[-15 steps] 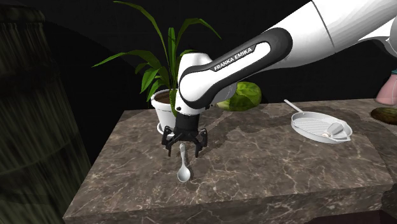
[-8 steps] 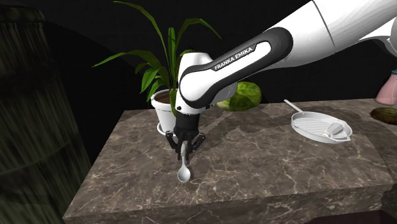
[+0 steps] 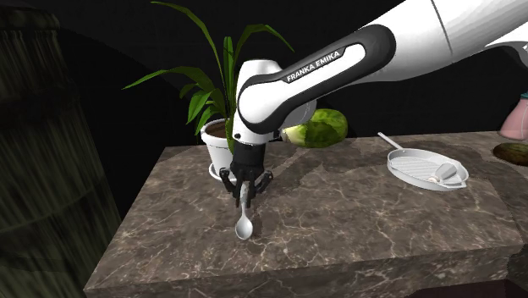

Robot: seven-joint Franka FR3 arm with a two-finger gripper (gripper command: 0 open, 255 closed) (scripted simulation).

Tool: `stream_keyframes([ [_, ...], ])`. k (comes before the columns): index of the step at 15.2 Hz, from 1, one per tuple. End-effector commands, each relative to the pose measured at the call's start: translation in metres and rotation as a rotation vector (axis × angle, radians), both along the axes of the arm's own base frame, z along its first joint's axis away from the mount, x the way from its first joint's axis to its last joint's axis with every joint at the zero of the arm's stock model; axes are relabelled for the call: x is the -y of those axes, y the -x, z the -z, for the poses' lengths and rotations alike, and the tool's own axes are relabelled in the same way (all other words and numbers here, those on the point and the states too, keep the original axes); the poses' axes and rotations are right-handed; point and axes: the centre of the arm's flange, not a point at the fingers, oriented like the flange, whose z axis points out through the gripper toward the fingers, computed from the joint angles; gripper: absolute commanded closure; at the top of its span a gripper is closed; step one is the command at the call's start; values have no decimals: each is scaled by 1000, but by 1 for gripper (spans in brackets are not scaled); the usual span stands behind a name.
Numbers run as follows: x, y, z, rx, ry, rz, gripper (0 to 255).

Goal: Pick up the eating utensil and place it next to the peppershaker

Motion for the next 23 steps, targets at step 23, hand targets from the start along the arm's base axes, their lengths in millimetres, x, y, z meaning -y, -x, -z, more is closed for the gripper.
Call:
stream_keyframes([
  [23,39,3,-106,0,0,0,255],
])
